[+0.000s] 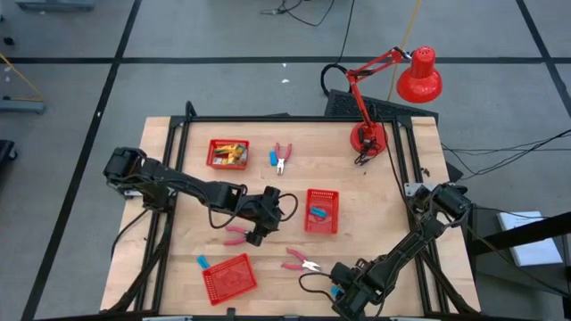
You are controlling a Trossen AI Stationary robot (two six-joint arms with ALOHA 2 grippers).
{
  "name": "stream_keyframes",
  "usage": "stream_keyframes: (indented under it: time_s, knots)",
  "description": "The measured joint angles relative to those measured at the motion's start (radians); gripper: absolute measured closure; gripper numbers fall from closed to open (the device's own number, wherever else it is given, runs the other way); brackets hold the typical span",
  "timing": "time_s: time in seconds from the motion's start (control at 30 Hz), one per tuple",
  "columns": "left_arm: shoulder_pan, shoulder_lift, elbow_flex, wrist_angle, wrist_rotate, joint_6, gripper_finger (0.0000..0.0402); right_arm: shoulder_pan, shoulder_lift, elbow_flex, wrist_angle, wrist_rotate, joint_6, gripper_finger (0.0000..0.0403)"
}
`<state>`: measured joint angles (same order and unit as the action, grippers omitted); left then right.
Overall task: Pick & Place School Supplies
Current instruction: Put the blue eraser into the middle red basket
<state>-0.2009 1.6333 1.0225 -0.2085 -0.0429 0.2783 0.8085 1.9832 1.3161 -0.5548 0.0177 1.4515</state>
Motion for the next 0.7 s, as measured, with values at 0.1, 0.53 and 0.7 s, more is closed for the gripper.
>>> stream_keyframes:
  time_s: [0.1,0.53,0.7]
  knots:
    - [0.005,0.000,0.000,0.000,-0.002,-0.004,0.0153,0.003,0.001,0.001,0.000,0.016,-0.023,0.0188]
    - [0.014,0.000,0.000,0.004,-0.009,-0.015,0.0153,0.007,0.067,0.000,-0.033,0.056,-0.054,0.0199]
    - [0.027,0.000,0.000,0.004,-0.009,-0.016,0.0153,0.006,0.075,0.000,-0.045,0.084,-0.043,0.0253]
